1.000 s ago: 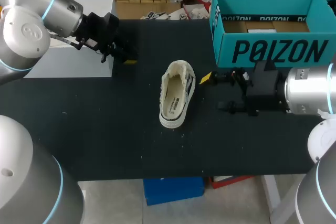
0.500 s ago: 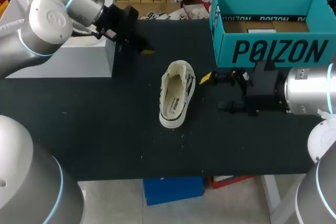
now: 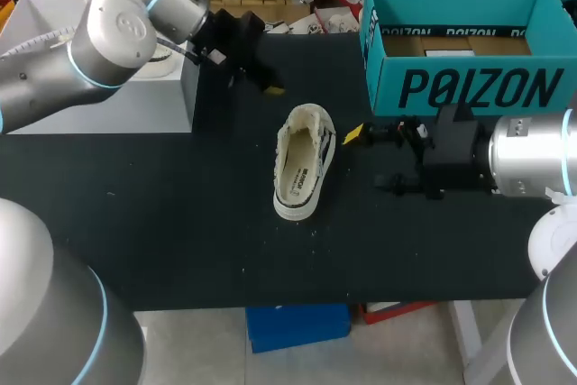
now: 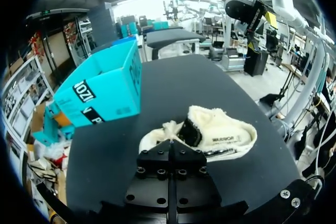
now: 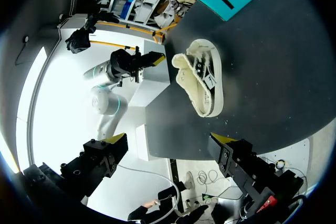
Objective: Take the shoe out of the shoebox, open the shoe tongue, remove and reinsert the insole, then place the shoe into the shoebox
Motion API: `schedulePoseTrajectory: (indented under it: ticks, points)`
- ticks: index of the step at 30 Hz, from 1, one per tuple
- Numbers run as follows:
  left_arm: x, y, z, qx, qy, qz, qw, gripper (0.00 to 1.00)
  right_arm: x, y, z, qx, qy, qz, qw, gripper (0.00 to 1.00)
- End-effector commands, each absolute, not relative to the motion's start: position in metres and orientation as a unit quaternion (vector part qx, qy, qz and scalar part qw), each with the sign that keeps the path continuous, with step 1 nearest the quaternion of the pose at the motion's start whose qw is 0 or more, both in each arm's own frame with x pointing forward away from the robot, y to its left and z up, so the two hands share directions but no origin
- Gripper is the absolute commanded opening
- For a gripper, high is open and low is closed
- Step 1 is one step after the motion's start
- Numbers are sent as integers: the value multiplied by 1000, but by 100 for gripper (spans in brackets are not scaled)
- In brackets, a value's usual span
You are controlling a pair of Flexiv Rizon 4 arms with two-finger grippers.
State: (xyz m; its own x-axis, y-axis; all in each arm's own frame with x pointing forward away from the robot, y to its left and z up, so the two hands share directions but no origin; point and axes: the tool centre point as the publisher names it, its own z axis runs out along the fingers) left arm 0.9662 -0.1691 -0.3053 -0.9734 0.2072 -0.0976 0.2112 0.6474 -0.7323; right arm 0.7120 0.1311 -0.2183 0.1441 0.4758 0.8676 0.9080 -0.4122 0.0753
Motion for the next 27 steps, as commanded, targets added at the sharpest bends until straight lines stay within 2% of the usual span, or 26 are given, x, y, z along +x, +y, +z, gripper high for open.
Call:
schedulePoseTrajectory:
  ticks: [1, 27]
  points:
    - [967, -178, -311, 120, 909, -400, -6, 0, 712, 132, -218, -716, -484, -440, 245, 100]
    - [918, -192, -340, 134, 914, -379, -58, 0, 712, 132, -218, -716, -484, -440, 245, 100]
